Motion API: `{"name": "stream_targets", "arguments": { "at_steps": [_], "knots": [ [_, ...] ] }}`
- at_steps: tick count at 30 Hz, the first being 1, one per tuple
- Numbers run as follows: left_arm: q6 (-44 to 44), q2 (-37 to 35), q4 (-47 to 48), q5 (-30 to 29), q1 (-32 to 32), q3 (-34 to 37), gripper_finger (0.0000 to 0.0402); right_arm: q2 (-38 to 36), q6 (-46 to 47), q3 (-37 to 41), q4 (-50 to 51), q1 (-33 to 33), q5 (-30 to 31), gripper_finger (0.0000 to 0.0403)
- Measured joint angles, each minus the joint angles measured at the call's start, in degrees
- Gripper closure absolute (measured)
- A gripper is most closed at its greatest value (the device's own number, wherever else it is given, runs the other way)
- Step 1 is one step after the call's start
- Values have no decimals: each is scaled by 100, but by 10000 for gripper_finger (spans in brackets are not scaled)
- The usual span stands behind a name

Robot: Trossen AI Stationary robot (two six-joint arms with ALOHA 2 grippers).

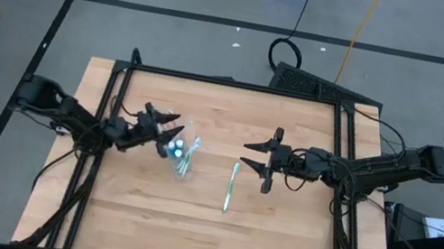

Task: Pick & Place toothbrushing station
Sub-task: Put the green toothbrush in the transparent organizer

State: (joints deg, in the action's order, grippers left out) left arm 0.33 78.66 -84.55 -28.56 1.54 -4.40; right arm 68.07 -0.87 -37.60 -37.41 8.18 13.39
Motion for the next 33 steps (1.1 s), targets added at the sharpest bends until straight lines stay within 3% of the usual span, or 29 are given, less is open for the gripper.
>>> {"name": "stream_targets", "arguments": {
  "at_steps": [5,14,18,22,27,33],
  "knots": [
    [327,-338,-113,-1,282,-41,177,-1,-2,0,-2,-1,0,234],
    [1043,-1085,569,-263,1254,-449,174,-1,121,0,209,-2,0,234],
    [1330,-1430,1962,-1165,1714,-1047,174,76,410,-3,504,3,187,234],
    [1001,-1687,4231,-1962,1987,-1958,174,425,1032,-53,1088,29,624,234],
    [241,-1767,6376,-1914,2114,-2914,174,1174,1880,-383,1900,5,393,234],
    [172,-1749,6955,-1906,2100,-3147,174,2286,2572,-640,1663,126,-721,234]
  ]
}}
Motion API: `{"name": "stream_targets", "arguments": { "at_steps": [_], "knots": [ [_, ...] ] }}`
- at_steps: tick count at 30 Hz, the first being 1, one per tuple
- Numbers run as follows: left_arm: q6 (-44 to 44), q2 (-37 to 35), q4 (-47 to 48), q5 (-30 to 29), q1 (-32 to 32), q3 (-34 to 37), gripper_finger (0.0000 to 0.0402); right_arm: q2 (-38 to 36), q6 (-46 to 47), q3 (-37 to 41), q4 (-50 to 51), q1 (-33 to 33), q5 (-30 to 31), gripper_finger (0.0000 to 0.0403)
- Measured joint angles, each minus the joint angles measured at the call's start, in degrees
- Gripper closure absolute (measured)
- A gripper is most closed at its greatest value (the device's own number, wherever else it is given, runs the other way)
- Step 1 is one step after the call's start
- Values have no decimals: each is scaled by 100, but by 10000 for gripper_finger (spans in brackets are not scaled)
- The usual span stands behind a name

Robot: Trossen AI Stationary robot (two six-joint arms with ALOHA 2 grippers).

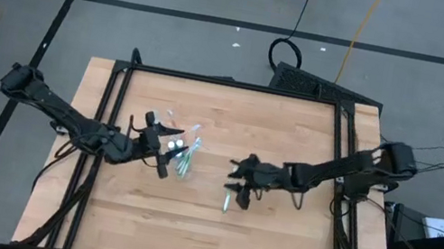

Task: Pick & Place toothbrushing station
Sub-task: Put the green toothbrush in the transparent organizer

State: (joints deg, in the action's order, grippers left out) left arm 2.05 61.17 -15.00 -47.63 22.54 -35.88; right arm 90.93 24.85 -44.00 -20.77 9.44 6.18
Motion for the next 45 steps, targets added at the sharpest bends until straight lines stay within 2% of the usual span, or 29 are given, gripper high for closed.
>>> {"name": "stream_targets", "arguments": {
  "at_steps": [4,10,17,23,28,32,35,37,40,45],
  "knots": [
    [-99,0,28,3,-6,0,174,596,233,-287,-147,139,-616,234],
    [-148,0,34,6,-6,0,174,1229,820,-726,242,312,-1722,234],
    [-266,2,31,11,-38,0,174,1473,1205,-932,876,379,-1829,234],
    [-387,2,59,19,-100,2,174,1032,1415,-926,2101,394,-1828,234],
    [-414,2,119,21,-150,2,174,430,1356,-919,2719,460,-1233,234],
    [-523,2,197,21,-207,4,174,200,1020,-919,2872,460,-77,234],
    [-562,20,210,21,-239,4,174,232,522,-916,2892,442,825,234],
    [-579,59,253,21,-254,4,174,440,292,-921,2674,363,1183,234],
    [-650,74,318,111,-260,5,174,648,205,-898,2692,271,1476,234],
    [-711,74,344,309,-303,7,174,1051,281,-912,2339,93,1436,234]
  ]
}}
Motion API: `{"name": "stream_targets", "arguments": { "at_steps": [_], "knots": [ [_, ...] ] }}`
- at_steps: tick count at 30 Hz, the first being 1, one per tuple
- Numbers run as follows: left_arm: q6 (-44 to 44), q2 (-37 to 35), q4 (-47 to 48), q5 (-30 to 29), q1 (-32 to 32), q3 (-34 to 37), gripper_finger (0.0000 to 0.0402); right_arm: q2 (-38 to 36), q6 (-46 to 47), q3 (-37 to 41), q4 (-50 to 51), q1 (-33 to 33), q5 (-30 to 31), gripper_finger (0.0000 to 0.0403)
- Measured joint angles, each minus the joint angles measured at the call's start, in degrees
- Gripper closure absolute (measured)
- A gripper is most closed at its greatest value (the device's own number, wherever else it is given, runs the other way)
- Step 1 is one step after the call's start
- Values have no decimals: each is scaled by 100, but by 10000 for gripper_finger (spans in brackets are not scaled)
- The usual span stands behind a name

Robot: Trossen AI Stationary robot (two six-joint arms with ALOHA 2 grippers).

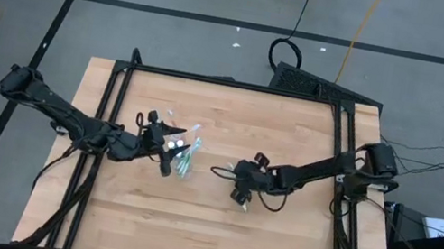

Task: Pick & Place toothbrushing station
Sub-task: Put the green toothbrush in the transparent organizer

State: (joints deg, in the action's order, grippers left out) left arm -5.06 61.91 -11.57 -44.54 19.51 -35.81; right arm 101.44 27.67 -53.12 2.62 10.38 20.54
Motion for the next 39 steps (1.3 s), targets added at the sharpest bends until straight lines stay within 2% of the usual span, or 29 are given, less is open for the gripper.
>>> {"name": "stream_targets", "arguments": {
  "at_steps": [13,17,31,39],
  "knots": [
    [-4,0,32,10,-4,0,174,574,-194,-15,-763,-272,-101,234],
    [-4,0,34,10,-4,0,174,586,-323,-14,-745,-287,127,240],
    [-17,0,28,10,-4,0,174,612,-590,-6,-880,-481,325,313],
    [-29,0,26,8,-4,0,174,579,-1138,4,-1056,-512,238,382]
  ]
}}
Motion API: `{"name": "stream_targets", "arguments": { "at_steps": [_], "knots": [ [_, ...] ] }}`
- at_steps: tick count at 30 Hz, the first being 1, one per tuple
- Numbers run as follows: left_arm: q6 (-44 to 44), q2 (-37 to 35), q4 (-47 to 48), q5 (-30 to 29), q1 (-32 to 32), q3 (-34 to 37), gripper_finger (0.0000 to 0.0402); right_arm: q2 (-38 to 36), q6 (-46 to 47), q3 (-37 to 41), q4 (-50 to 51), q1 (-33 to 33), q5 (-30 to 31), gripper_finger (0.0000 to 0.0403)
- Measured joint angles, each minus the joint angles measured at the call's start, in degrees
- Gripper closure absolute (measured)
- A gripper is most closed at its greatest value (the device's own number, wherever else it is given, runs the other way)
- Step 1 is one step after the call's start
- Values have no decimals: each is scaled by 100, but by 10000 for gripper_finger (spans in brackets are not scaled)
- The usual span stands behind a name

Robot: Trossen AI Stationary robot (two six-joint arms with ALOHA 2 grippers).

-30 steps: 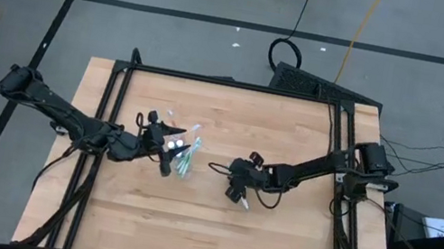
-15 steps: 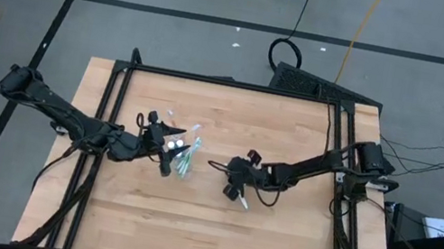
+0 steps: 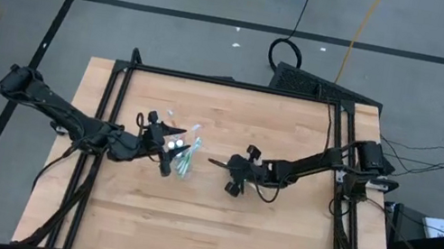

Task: Pick & Place toothbrushing station
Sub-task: Put the green toothbrush in the transparent organizer

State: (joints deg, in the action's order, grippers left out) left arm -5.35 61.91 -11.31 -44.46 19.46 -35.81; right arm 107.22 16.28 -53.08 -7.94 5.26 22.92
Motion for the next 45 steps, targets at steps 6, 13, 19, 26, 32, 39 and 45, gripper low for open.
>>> {"name": "stream_targets", "arguments": {
  "at_steps": [6,13,19,26,32,39,45],
  "knots": [
    [-15,0,0,2,0,0,174,-362,-493,20,-686,-5,-333,387],
    [-15,4,9,357,-30,0,174,-1302,-1080,9,-812,28,-335,390],
    [-9,294,-481,416,-142,0,174,-2249,-1707,151,-1631,147,-366,390],
    [558,1381,-2611,1536,-427,-1,174,-2577,-2167,554,-3712,199,-1302,390],
    [807,2340,-4967,2525,-658,-2,174,-2549,-2232,667,-4269,197,-1568,390],
    [256,2975,-5905,3142,-1104,-149,174,-2549,-2305,667,-4514,197,-1571,390],
    [56,3500,-5881,3701,-1309,-733,174,-2549,-2320,667,-4581,197,-1588,390]
  ]
}}
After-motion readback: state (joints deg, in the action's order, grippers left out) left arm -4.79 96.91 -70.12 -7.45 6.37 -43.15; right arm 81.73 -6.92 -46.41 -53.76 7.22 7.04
